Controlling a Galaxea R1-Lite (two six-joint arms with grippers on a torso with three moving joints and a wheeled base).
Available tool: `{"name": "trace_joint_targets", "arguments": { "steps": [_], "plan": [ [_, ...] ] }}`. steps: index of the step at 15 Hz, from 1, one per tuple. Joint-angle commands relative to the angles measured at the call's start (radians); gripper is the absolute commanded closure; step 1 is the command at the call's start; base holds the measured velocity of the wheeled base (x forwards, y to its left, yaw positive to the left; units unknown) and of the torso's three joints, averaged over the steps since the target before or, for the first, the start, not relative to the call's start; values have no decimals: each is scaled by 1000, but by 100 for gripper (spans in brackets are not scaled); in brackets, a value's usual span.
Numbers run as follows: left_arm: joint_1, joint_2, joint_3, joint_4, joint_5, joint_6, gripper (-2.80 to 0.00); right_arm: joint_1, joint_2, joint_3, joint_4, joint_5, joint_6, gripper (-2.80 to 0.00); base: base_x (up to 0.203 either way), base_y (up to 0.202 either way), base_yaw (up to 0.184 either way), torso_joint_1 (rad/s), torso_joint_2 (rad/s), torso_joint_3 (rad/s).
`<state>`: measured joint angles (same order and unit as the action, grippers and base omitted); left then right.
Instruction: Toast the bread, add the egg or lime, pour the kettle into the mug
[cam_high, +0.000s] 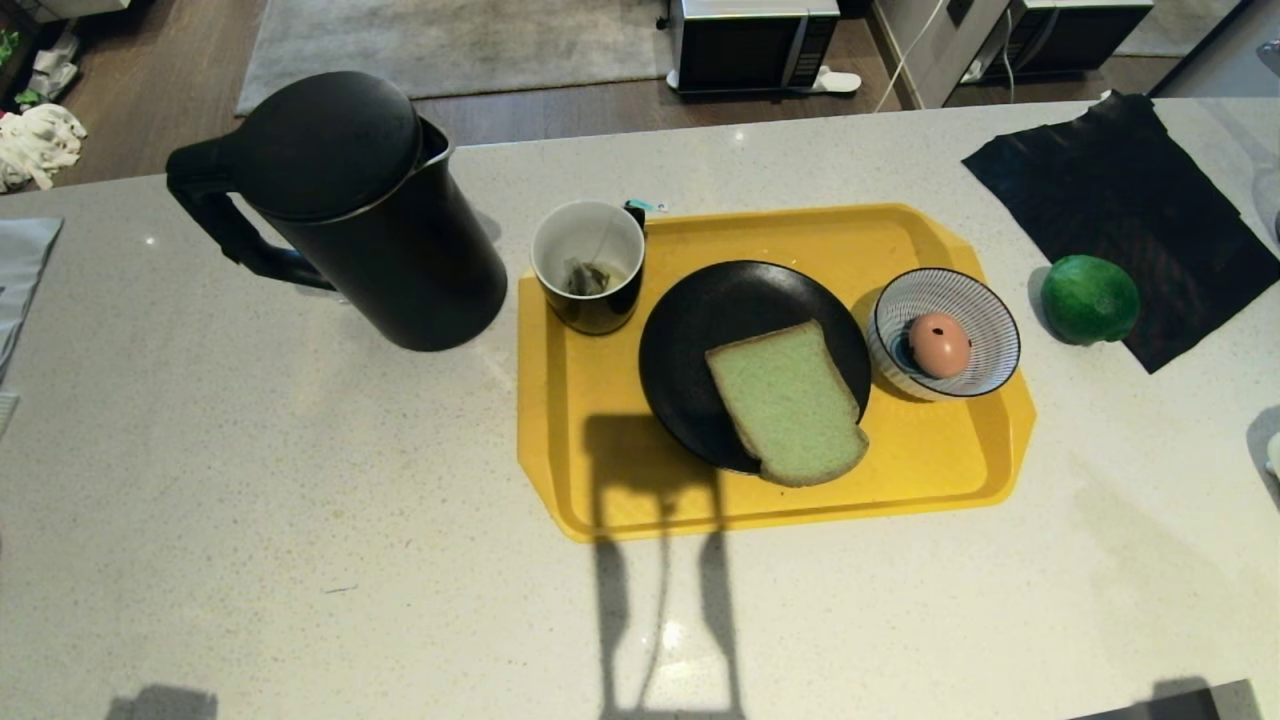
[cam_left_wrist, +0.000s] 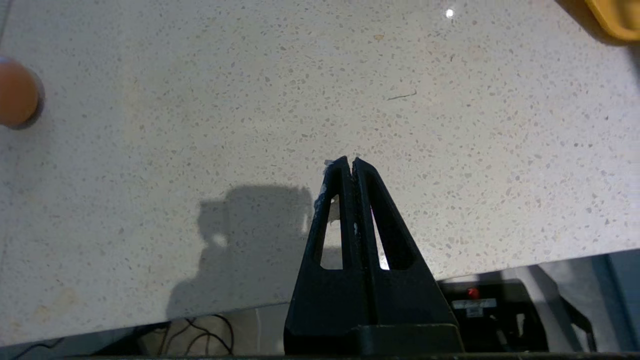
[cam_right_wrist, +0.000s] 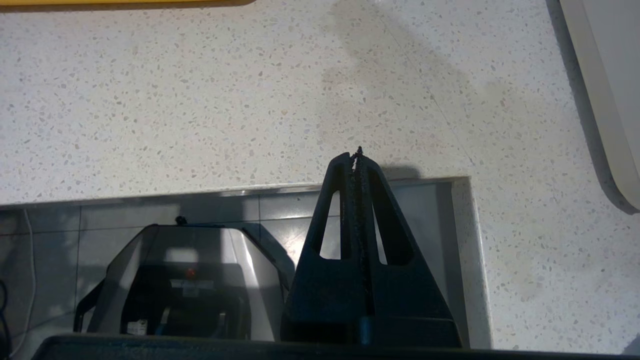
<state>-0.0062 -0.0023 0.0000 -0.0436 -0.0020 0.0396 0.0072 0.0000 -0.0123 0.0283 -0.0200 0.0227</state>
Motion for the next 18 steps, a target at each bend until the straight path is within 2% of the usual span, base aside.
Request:
{"name": "trace_joint_targets", "arguments": {
  "steps": [1,18],
  "plan": [
    [0,1,15,-4,5,-56,0,0,0,0,1,0,0,0,0,0,0,0,0,0],
    [5,1,15,-5,10,-61,0,0,0,0,1,0,0,0,0,0,0,0,0,0]
  ]
}}
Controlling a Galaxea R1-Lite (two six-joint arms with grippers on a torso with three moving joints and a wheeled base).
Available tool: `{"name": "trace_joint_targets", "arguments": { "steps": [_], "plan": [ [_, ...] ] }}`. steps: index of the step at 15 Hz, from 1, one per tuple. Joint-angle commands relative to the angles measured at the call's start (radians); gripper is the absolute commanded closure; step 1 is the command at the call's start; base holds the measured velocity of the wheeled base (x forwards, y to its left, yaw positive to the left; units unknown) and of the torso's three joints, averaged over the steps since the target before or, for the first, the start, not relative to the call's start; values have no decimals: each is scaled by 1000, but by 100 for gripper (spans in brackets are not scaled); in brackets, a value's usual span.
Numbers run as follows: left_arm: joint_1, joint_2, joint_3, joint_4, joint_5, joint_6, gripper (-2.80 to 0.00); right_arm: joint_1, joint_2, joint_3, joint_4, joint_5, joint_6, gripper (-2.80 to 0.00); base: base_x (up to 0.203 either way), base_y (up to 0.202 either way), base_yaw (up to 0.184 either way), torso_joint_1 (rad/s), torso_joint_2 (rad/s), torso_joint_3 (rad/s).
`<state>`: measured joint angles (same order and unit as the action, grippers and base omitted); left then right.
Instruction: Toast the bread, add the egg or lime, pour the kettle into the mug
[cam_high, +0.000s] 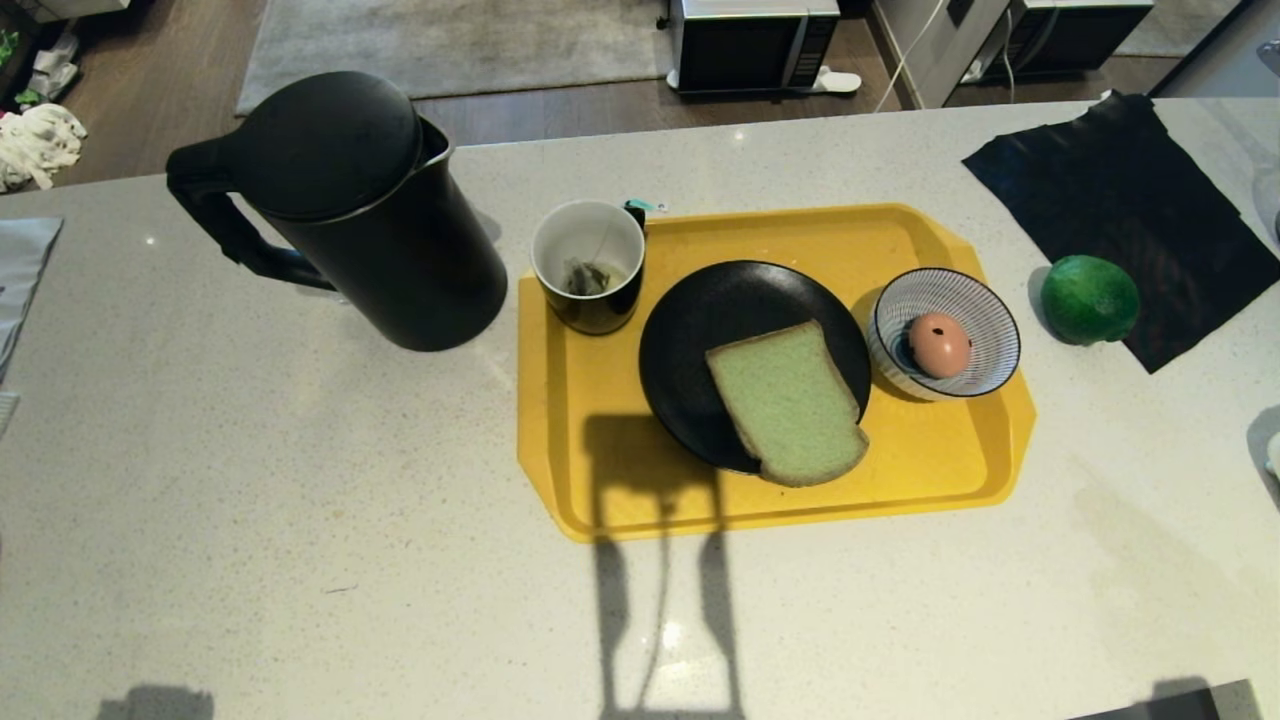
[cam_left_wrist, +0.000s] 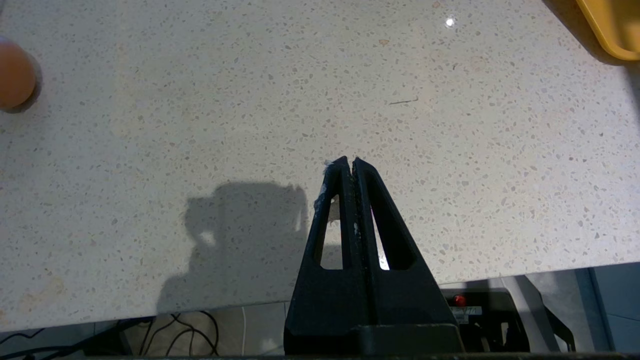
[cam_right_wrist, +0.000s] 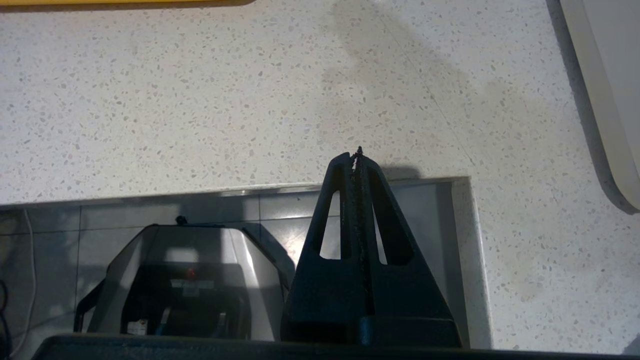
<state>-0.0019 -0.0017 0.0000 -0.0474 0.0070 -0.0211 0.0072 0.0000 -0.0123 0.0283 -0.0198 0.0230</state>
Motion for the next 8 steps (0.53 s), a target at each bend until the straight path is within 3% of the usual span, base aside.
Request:
{"name": "trace_joint_targets", "arguments": {
  "steps": [1,8],
  "plan": [
    [0,0,15,0,1,0,0,0,1,0,1,0,0,0,0,0,0,0,0,0],
    [0,0,15,-1,1,0,0,0,0,0,1,-1,0,0,0,0,0,0,0,0]
  ]
}}
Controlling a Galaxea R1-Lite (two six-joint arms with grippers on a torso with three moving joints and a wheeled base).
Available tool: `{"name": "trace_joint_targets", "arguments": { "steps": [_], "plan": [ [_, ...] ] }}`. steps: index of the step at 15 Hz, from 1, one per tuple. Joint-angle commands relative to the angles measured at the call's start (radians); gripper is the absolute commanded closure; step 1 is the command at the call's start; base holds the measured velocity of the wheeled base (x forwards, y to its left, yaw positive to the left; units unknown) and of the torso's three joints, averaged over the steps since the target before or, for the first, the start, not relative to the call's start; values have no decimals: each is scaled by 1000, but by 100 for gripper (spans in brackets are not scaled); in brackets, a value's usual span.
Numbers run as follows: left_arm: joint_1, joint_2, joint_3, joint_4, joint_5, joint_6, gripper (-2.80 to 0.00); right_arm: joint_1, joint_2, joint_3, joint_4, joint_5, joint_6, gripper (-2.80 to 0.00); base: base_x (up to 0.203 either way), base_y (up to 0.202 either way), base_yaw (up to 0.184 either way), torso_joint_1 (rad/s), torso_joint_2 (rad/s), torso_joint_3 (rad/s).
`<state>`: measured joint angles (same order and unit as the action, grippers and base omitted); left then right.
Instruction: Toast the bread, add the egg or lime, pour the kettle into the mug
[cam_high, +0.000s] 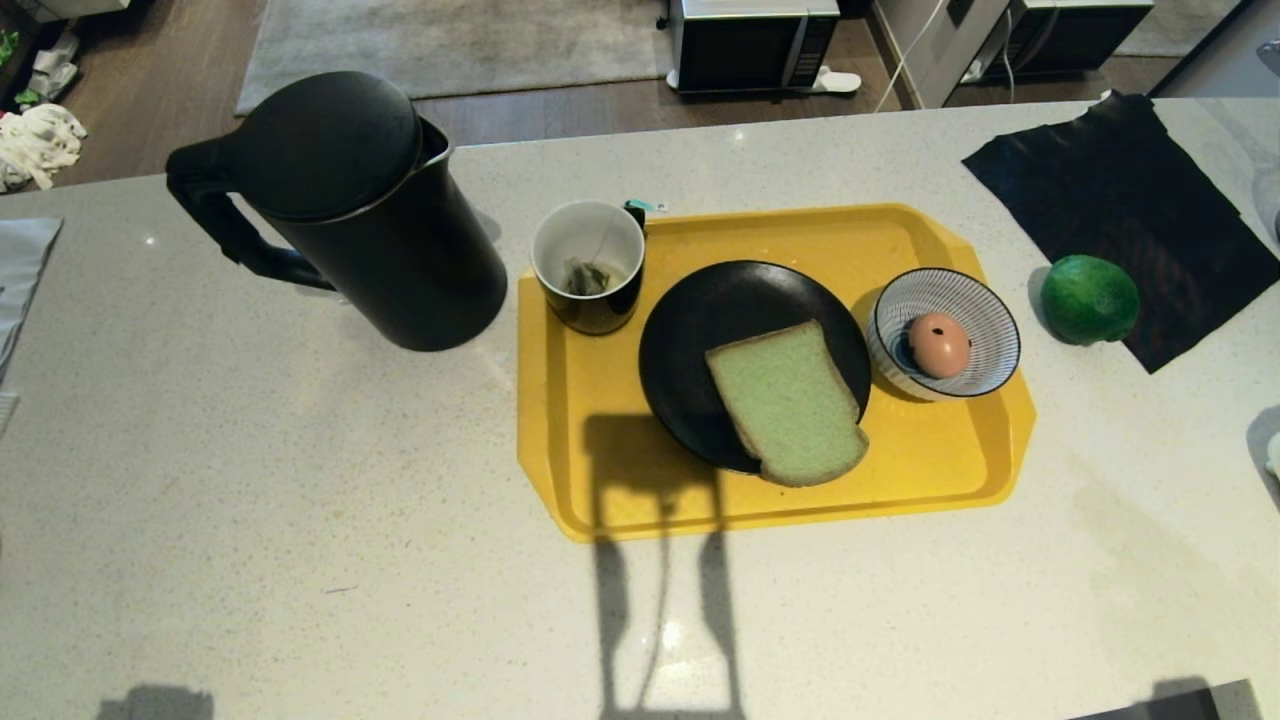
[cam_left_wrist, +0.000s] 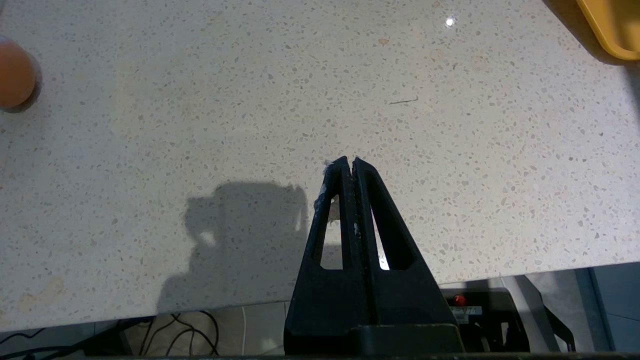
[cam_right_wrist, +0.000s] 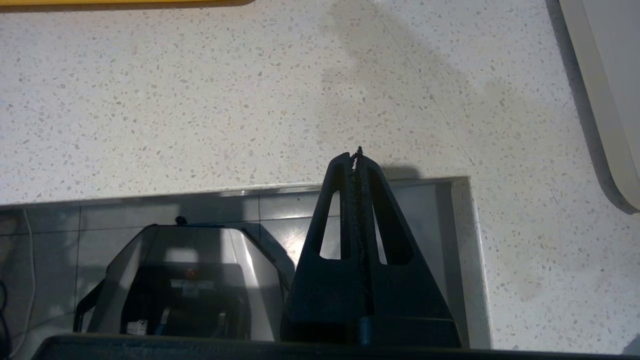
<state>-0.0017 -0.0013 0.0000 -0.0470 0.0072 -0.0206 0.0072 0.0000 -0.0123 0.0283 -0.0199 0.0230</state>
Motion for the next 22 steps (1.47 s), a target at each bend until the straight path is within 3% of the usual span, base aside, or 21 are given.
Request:
{"name": "trace_joint_targets", "arguments": {
  "steps": [1,22],
  "plan": [
    [0,0,15,-1,0,-1,0,0,0,0,1,-1,0,0,0,0,0,0,0,0],
    [0,0,15,-1,0,-1,0,0,1,0,-1,-2,0,0,0,0,0,0,0,0]
  ]
}}
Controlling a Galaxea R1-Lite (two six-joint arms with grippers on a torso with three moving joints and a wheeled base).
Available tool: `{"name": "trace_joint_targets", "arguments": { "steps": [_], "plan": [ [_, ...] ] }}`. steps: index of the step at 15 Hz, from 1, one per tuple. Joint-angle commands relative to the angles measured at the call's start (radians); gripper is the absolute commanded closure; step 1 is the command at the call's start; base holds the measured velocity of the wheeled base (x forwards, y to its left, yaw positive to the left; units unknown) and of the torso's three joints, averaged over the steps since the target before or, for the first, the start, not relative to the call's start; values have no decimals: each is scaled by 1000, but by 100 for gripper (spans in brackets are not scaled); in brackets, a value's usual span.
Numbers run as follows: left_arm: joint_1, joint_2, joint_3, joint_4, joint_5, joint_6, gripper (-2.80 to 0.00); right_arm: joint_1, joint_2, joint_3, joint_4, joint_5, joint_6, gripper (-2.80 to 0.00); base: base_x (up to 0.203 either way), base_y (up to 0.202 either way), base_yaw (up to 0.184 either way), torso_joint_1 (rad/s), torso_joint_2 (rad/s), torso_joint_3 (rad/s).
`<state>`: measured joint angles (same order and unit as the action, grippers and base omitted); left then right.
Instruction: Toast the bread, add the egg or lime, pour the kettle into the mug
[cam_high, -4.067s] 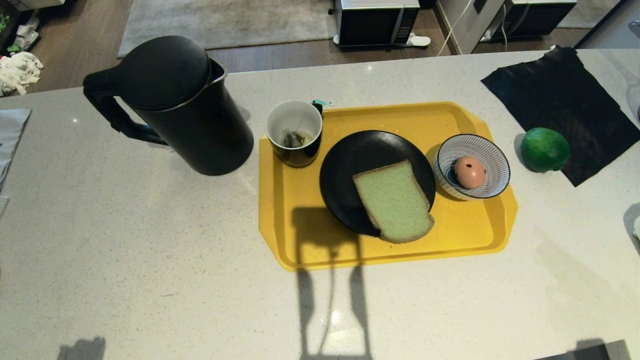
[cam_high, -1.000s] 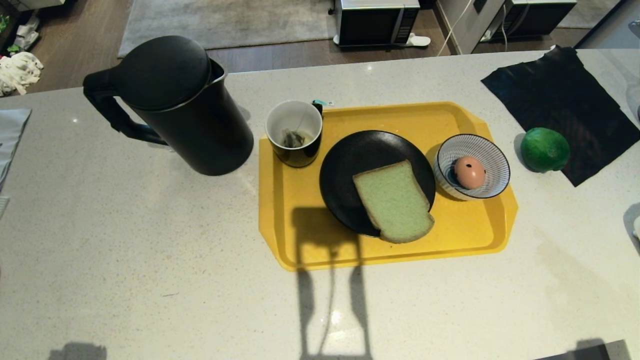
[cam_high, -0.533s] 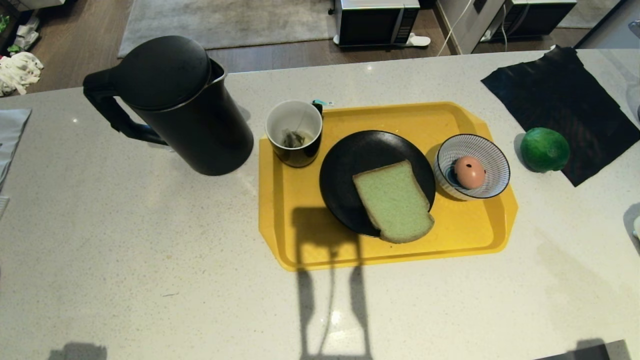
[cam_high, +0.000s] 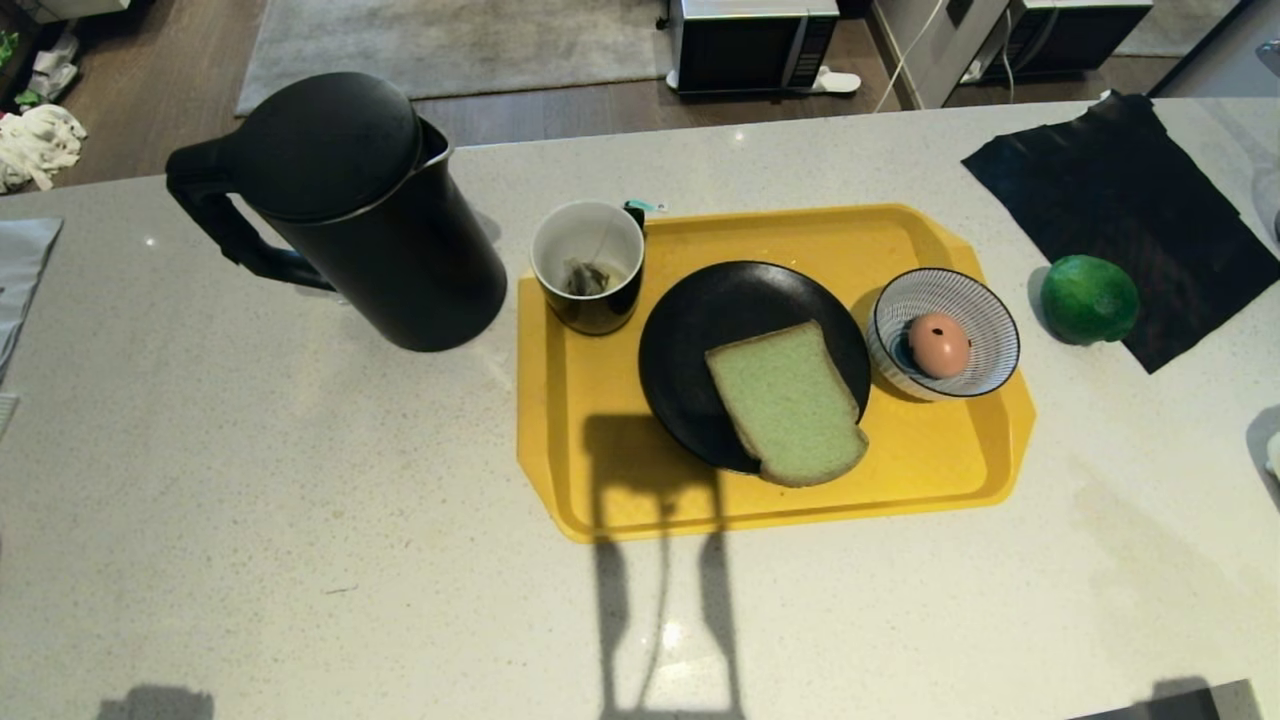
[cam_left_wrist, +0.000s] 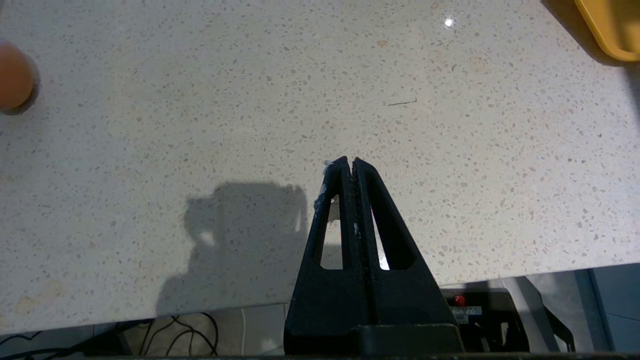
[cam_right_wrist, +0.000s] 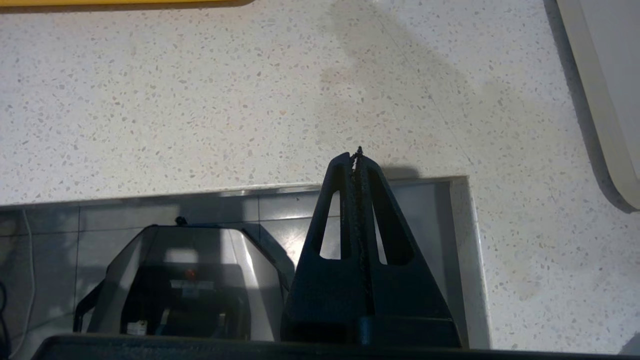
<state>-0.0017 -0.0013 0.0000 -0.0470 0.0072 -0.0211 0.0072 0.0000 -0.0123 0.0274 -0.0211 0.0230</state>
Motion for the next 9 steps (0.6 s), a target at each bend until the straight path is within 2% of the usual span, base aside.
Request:
{"name": "trace_joint_targets", "arguments": {
  "steps": [1,2,4,9],
  "plan": [
    [0,0,15,-2,0,0,0,0,2,0,0,0,0,0,0,0,0,0,0,0],
    [0,0,15,-1,0,0,0,0,1,0,0,0,0,0,0,0,0,0,0,0],
    [0,0,15,-1,0,0,0,0,0,0,0,0,0,0,-2,-6,124,3,4,2],
    [0,0,15,-1,0,0,0,0,0,0,0,0,0,0,0,-7,200,6,4,3]
  ]
}}
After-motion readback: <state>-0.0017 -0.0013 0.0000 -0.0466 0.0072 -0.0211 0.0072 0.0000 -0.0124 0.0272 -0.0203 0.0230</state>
